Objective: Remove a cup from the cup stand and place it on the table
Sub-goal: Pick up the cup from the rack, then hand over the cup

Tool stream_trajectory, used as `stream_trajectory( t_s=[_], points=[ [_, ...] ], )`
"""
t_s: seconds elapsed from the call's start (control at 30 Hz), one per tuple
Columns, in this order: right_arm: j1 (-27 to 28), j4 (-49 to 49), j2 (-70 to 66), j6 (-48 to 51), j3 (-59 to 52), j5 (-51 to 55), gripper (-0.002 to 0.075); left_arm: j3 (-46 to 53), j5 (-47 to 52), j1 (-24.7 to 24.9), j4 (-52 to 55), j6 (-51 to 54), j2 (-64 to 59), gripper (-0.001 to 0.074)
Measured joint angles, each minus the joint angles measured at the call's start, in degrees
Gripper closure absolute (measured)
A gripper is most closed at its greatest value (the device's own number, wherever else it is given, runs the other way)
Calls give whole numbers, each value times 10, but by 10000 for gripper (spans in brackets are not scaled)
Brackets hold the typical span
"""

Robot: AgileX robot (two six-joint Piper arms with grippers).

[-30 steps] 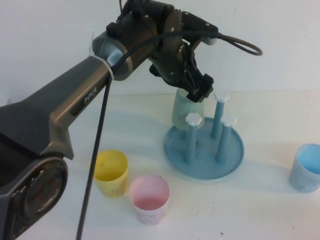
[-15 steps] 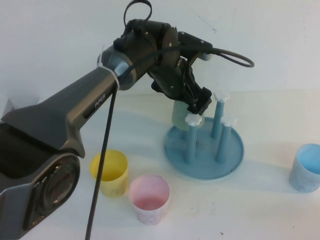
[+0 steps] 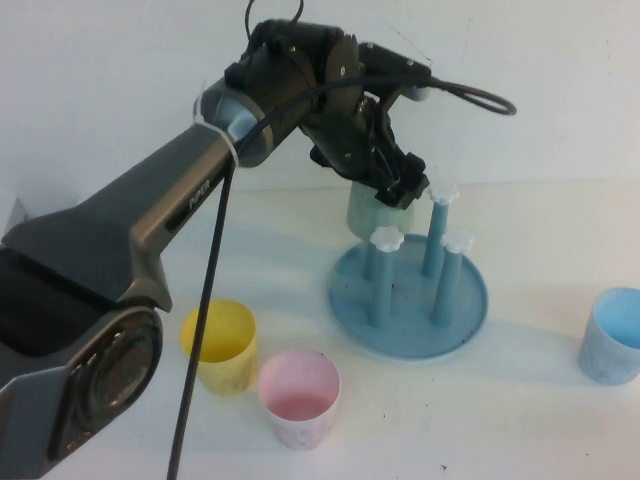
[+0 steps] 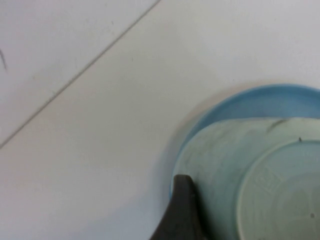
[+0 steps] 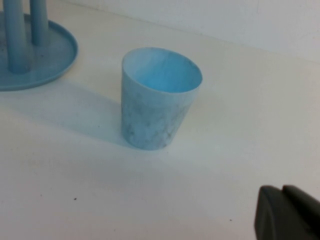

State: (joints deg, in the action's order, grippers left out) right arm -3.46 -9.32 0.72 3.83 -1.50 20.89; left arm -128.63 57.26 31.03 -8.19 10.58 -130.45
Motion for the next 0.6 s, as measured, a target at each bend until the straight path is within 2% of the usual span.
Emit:
stream_trajectory(
  t_s=[0.3,0.6],
  points=[
    [0,-15,0,0,0,0,729,-114,68,-1,-1,10,69,169],
    [0,-80,0,0,0,3,729,-129,147,-5,-23,-22,166,169]
  ],
)
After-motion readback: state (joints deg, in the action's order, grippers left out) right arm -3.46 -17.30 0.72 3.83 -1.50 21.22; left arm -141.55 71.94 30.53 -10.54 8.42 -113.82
